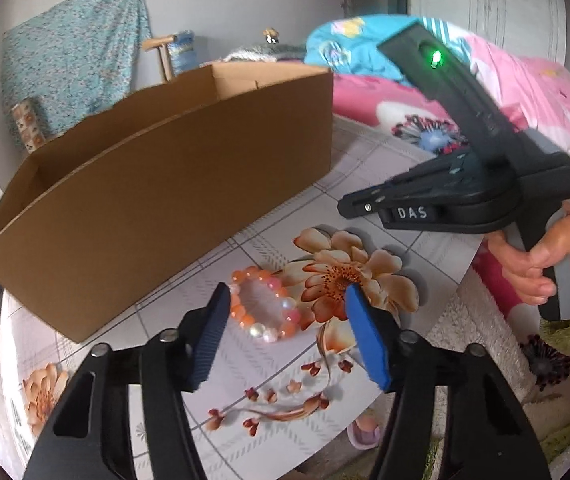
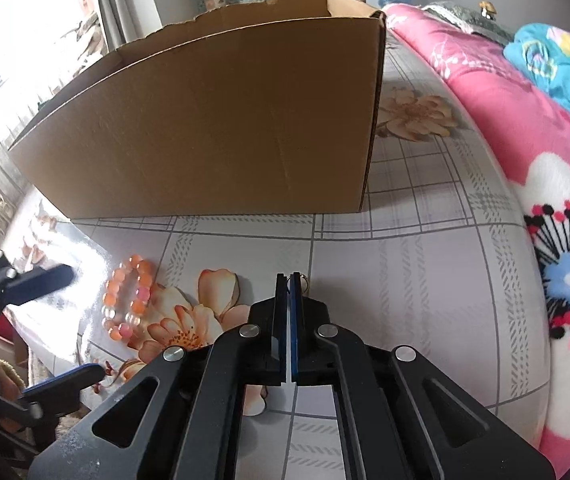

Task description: Organize jewelry

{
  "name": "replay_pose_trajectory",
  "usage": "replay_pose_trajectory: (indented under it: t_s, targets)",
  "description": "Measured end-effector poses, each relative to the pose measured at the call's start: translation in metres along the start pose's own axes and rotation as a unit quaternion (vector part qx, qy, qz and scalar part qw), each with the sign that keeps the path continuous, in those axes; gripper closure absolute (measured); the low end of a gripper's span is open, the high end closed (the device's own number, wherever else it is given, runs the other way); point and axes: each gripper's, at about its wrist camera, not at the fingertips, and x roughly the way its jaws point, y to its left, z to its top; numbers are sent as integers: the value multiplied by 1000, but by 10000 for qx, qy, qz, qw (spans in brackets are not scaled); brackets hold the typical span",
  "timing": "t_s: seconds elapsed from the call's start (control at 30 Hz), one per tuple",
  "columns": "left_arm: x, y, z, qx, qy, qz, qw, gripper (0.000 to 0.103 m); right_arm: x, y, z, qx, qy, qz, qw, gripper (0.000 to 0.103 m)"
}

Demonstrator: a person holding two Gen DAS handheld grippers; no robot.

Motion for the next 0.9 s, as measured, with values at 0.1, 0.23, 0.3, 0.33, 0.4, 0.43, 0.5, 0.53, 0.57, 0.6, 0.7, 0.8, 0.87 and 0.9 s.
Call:
replay_pose_trajectory:
  t_s: [0.1, 0.23, 0.3, 0.33, 0.4, 0.43, 0.5, 0.53, 0.57, 0.6, 0.7, 0.8, 0.87, 0.9]
  targets:
    - [7, -4, 3, 115, 139, -58, 9998, 56, 0, -4, 0, 73, 21, 99, 9999, 103]
    - [22, -9, 4, 227, 380, -115, 9990, 65, -6, -15, 2, 50, -47, 292, 9995, 98]
    - [29, -9, 2, 227, 505, -84, 9984, 67, -9, -16, 3, -10, -79, 300, 9995, 90]
    - [33, -7, 2, 203, 574, -82, 9981, 68, -10, -16, 4, -31, -95, 292, 9995, 87]
    - [35, -5, 2, 112, 579, -149, 9981, 69, -11, -17, 5, -99, -128, 249, 9996, 83]
    - [36, -3, 3, 70, 577, -183, 9981, 69, -10, -17, 6, -127, -117, 243, 9996, 83]
    - [36, -1, 2, 35, 549, -196, 9983, 74, -5, -17, 9, -207, -75, 157, 9996, 83]
    - [35, -1, 1, 34, 533, -191, 9984, 76, -4, -14, 9, -252, -45, 104, 9996, 83]
    - [35, 0, 0, 36, 512, -192, 9985, 81, -1, -12, 9, -295, -18, 61, 9995, 83]
    - [35, 1, -1, 30, 494, -187, 9986, 86, 1, -12, 10, -318, 1, 45, 9995, 83]
    - [34, 8, -2, -77, 443, -226, 9987, 93, 9, -11, 14, -495, 17, -35, 9988, 83]
    - [34, 14, -2, -249, 400, -344, 9983, 94, 10, -3, 15, -778, 38, -191, 9968, 88]
    - [33, 17, -3, -311, 370, -400, 9980, 94, 12, -3, 15, -747, 65, -121, 9971, 93]
    - [32, 19, -3, -353, 339, -429, 9979, 94, 12, -5, 16, -699, 75, -87, 9975, 94]
